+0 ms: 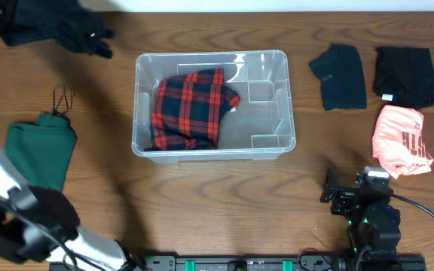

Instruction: Pack container

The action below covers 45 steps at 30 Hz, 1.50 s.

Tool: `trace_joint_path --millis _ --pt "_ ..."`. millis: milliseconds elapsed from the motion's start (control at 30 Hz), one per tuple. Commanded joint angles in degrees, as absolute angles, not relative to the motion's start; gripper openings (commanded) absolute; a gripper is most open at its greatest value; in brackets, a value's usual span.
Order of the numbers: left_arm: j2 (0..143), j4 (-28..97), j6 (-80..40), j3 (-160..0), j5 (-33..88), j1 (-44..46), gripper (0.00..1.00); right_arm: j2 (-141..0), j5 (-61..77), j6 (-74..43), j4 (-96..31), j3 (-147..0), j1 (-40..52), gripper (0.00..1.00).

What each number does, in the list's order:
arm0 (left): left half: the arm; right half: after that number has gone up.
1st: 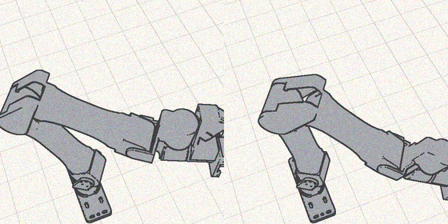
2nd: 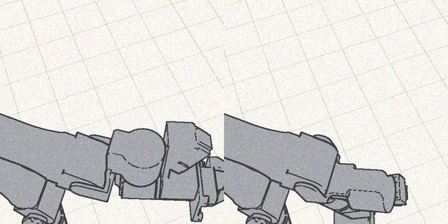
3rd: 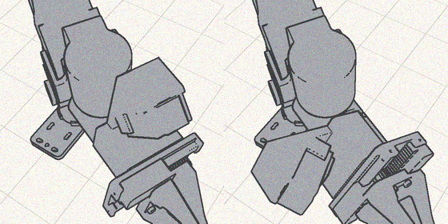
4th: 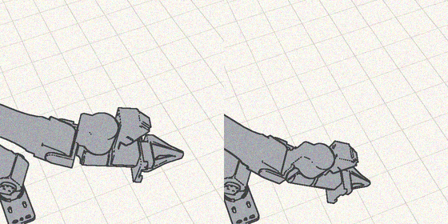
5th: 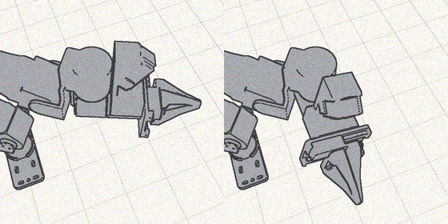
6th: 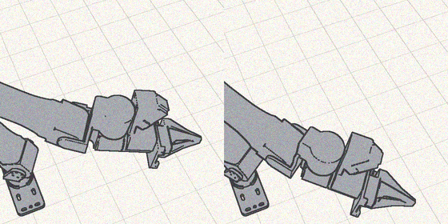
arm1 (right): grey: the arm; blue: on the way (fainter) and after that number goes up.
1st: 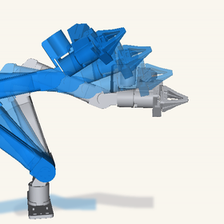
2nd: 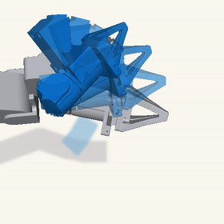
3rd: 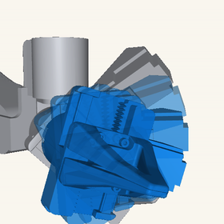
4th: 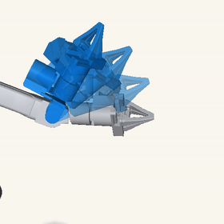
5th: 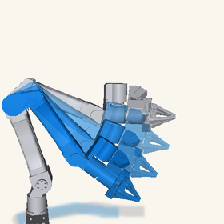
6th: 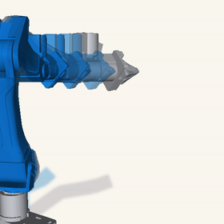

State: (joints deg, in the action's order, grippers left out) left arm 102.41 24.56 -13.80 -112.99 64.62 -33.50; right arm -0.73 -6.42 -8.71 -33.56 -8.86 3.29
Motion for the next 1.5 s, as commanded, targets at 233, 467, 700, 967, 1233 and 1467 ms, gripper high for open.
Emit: trace_joint_path --millis 233,467,700,967,1233,1467 --pt "88.16 31.57 -13.19 -115.52 70.39 -23.92 0.06 -0.71 -6.61 -9.37 -33.63 -8.73 3.73 0.99" --pt "87.61 41.76 -11.88 -115.52 59.09 -13.61 0.06 -0.71 -6.59 -9.39 -33.63 -8.73 3.73 0.99" --pt "87.35 47.53 -14.92 -115.52 29.39 -2.02 0.06 -0.71 -6.61 -9.39 -33.63 -8.73 3.73 0.99" --pt "87.33 47.27 -32.27 -114.65 0.3 9.82 0.06 -0.71 -6.61 -9.39 -33.63 -8.73 3.73 0.99" --pt "87.35 42.46 -42.57 -108.01 -15.0 18.15 0.06 -0.71 -6.59 -9.39 -33.63 -8.73 3.73 0.99" --pt "87.46 32.97 -43.55 -100.71 -33.89 25.89 0.06 -0.71 -6.59 -9.39 -33.63 -8.73 3.73 0.99"
